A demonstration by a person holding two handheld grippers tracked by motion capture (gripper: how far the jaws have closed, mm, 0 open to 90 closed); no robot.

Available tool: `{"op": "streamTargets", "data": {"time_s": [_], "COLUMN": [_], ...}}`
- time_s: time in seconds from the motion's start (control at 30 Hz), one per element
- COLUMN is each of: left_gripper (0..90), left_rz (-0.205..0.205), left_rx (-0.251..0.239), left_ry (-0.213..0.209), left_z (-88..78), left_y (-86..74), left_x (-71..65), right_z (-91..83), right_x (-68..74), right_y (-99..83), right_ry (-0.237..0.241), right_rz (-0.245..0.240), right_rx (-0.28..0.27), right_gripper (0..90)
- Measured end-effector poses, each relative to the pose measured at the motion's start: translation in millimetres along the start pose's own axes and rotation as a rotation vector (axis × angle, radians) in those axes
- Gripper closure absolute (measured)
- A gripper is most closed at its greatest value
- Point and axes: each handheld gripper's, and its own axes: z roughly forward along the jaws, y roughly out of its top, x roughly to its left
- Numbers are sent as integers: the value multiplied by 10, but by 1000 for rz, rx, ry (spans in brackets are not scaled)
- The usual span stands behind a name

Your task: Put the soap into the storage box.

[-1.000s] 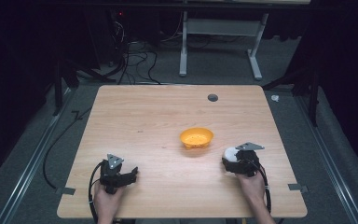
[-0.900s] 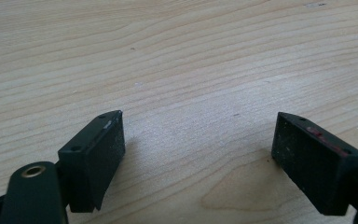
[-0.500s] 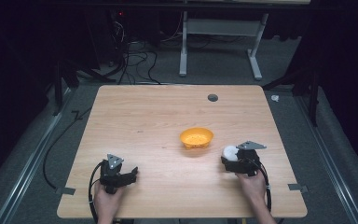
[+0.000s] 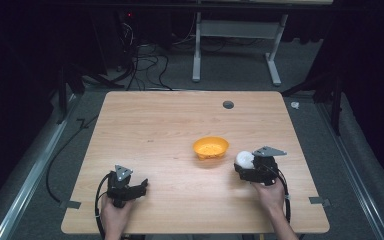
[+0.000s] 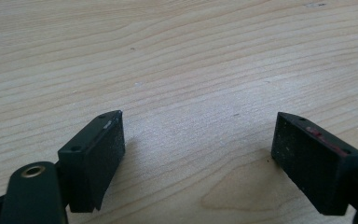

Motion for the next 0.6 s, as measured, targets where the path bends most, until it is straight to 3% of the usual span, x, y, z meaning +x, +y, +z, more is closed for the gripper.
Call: {"op": "streamTargets", "data": {"time_s": [0.6], "left_gripper": [177], "left_rz": [0], "left_rx": [-1], "left_ry": [0], "left_z": [1], "left_y": [0], "left_x": [0], "right_z": [-34], "right_x": [100], "right_y": [192], "right_ry": [61], "right_rz": [-18], "right_rx": [-23], "right_gripper": [239]}}
